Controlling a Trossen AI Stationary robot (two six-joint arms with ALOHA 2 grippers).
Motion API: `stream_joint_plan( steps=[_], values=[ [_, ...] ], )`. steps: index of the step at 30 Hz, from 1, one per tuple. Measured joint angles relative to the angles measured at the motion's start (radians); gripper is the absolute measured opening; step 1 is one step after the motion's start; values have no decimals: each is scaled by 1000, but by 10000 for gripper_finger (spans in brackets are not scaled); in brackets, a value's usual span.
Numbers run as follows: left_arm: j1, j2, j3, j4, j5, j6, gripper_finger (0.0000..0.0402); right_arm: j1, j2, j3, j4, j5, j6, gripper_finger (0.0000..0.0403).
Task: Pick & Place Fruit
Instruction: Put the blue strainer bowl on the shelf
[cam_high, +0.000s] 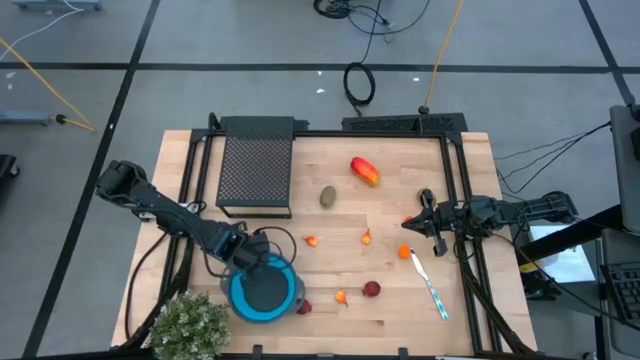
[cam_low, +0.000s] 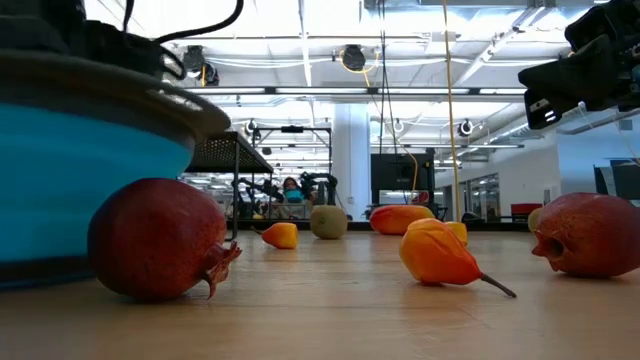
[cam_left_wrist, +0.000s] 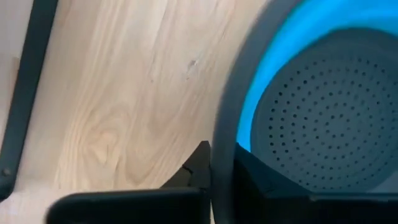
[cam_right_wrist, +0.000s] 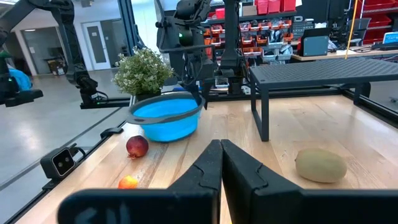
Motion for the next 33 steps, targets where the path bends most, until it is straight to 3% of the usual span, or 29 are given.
stream_joint_plan(
  steps=[12, 18, 33],
  values=[
    [-1, -14, 1, -17, 62, -107, 11, 0, 0, 0, 0, 0, 0, 0],
    [-2, -58, 42, -116, 74, -175, 8, 0, 0, 0, 0, 0, 0, 0],
    [44, -124, 247, -341, -28, -224, 4, 0, 0, 0, 0, 0, 0, 0]
  ],
)
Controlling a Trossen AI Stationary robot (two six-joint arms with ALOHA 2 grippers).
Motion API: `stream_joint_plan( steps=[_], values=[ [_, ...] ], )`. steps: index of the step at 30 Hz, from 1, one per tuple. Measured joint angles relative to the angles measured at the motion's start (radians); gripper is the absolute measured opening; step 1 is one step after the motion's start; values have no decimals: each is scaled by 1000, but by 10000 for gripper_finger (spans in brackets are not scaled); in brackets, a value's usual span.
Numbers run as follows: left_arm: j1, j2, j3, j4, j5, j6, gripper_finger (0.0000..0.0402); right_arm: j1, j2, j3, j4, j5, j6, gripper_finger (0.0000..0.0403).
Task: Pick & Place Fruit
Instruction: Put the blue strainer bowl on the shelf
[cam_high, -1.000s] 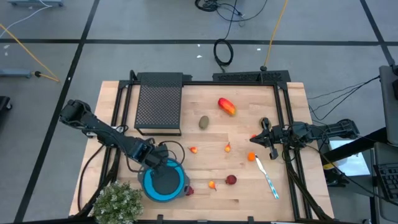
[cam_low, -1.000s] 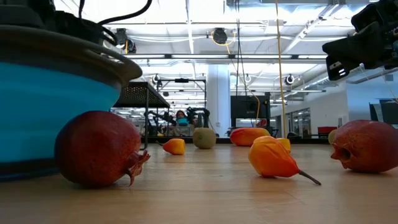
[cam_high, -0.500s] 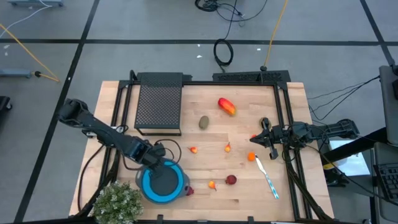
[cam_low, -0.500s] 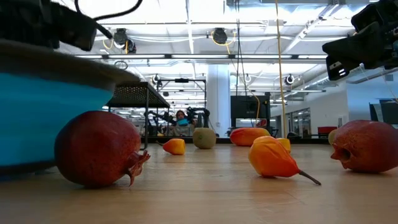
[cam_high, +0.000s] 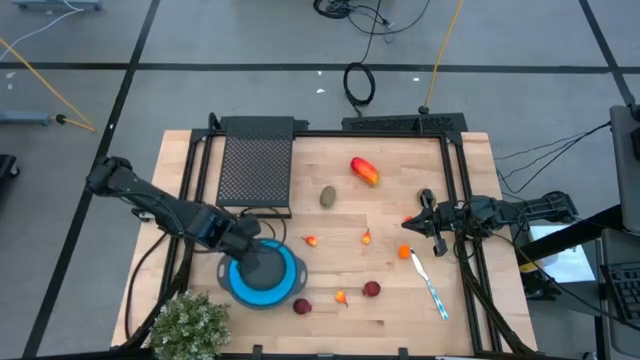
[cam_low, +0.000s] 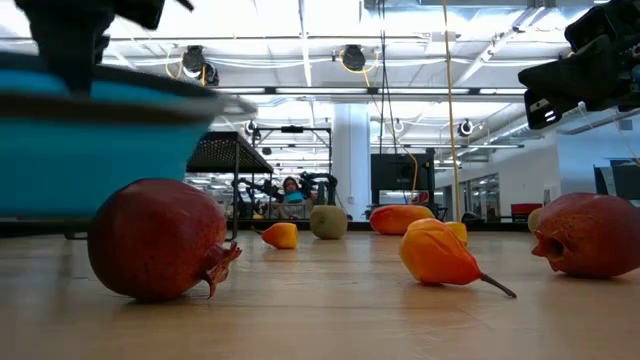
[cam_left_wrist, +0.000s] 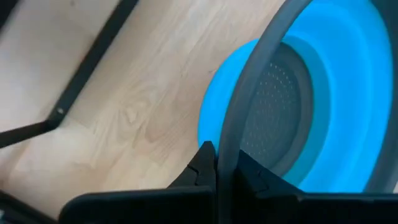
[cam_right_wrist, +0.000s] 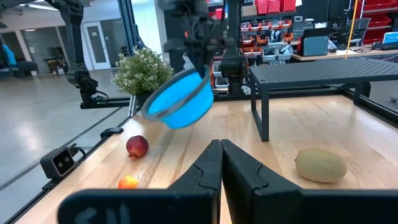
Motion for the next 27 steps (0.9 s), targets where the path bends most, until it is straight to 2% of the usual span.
stream_joint_plan(
  steps=[9, 15, 23, 27],
  values=[
    [30, 0, 177, -37, -82, 27, 4, 0, 0, 0, 0, 0, 0, 0],
    [47, -1, 256, 37, -118, 26, 4, 0, 0, 0, 0, 0, 0, 0],
    [52, -1, 273, 353, -116, 160, 4, 0, 0, 0, 0, 0, 0, 0],
    [52, -1, 273, 555, -109, 294, 4, 0, 0, 0, -1, 0, 0, 0]
  ],
)
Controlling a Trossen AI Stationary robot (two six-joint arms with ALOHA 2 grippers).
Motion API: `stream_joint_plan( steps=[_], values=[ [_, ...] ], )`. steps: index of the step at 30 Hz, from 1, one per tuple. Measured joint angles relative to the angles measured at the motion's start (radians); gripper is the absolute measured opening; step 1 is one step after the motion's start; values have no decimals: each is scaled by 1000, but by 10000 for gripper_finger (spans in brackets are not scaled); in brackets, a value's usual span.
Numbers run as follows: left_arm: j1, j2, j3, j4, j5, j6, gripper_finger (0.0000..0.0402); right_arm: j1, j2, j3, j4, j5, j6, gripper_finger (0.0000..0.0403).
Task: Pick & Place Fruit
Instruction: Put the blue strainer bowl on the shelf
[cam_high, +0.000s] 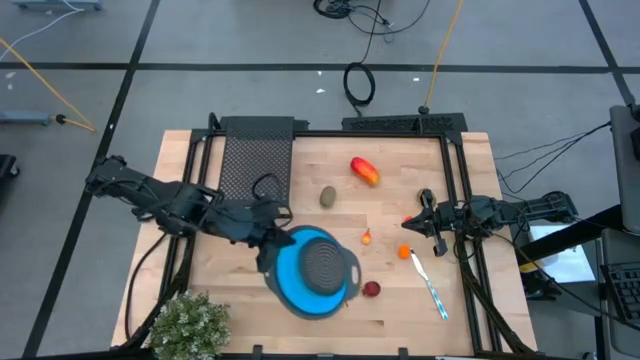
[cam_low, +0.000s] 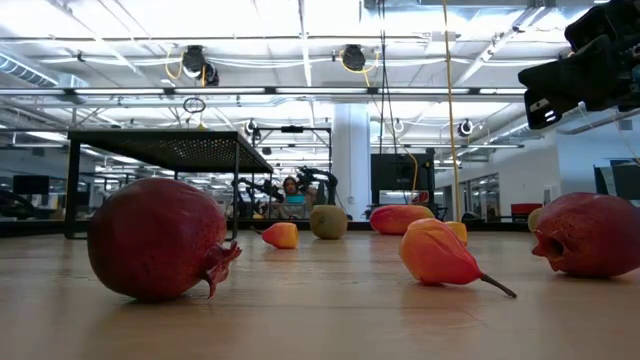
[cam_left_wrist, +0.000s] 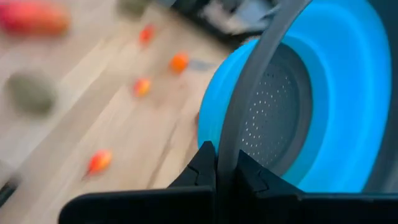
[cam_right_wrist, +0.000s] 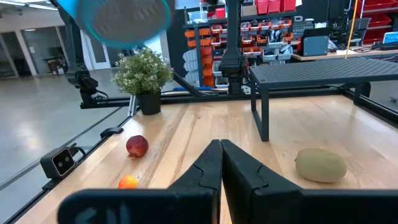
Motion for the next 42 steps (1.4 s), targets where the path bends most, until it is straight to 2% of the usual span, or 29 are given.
stream_joint_plan(
  steps=[11, 15, 19, 24, 35, 42],
  values=[
    [0, 0, 0, 489, -1, 353, 4, 0, 0, 0, 0, 0, 0, 0],
    [-1, 0, 0, 597, 0, 432, 4, 0, 0, 0, 0, 0, 0, 0],
    [-5, 0, 0, 627, 0, 463, 4, 0, 0, 0, 0, 0, 0, 0],
    [-5, 0, 0, 629, -25, 430, 4, 0, 0, 0, 0, 0, 0, 0],
    [-5, 1, 0, 789, -388, 155, 4, 0, 0, 0, 0, 0, 0, 0],
    [-3, 1, 0, 866, -520, 15, 4, 0, 0, 0, 0, 0, 0, 0]
  ],
)
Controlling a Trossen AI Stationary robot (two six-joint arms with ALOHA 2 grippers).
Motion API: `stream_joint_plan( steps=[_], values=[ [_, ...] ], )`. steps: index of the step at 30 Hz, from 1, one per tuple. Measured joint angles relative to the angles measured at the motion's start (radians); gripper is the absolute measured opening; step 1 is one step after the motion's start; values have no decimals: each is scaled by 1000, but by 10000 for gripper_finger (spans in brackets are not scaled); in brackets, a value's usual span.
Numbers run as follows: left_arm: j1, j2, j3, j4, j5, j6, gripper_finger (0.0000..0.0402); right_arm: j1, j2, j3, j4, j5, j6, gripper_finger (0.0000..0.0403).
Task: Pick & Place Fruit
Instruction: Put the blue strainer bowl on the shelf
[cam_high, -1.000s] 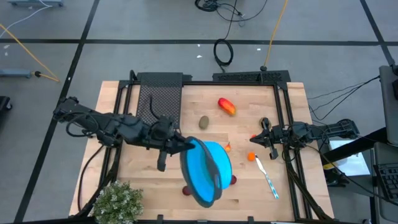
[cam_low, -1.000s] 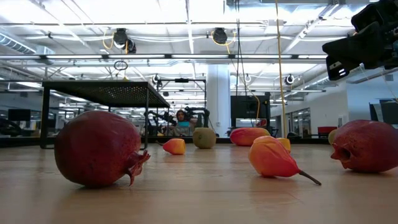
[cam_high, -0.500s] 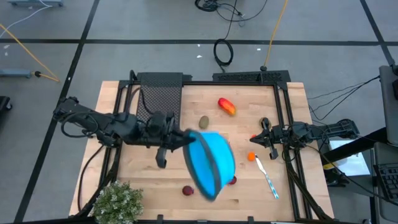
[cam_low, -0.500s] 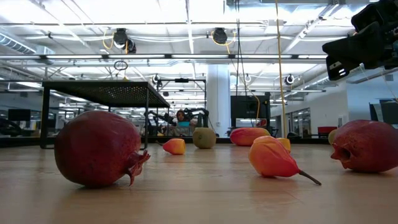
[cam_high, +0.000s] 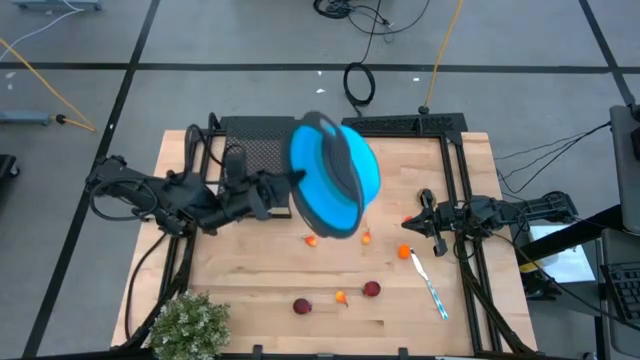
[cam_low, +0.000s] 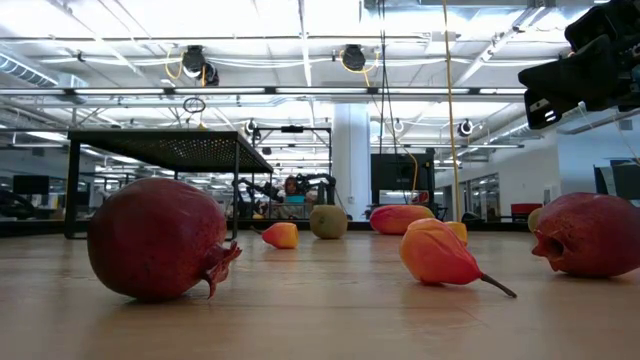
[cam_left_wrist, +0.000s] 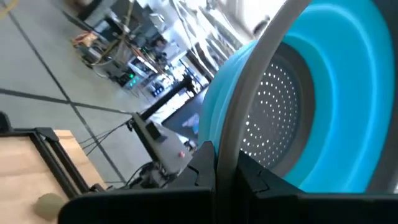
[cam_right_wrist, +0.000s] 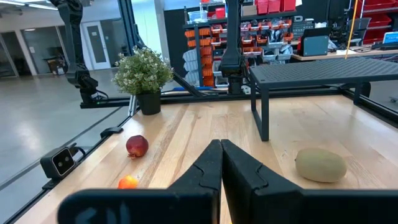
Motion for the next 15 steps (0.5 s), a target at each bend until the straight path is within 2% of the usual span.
stream_joint_plan(
  steps=[10, 12, 15],
  values=[
    [0, -1, 0, 0, 0, -10, 4, 0, 0, 0, 0, 0, 0, 0],
    [0, -2, 2, -69, 32, -11, 6, 0, 0, 0, 0, 0, 0, 0],
    [0, -1, 2, -244, 96, -103, 4, 0, 0, 0, 0, 0, 0, 0]
  ],
)
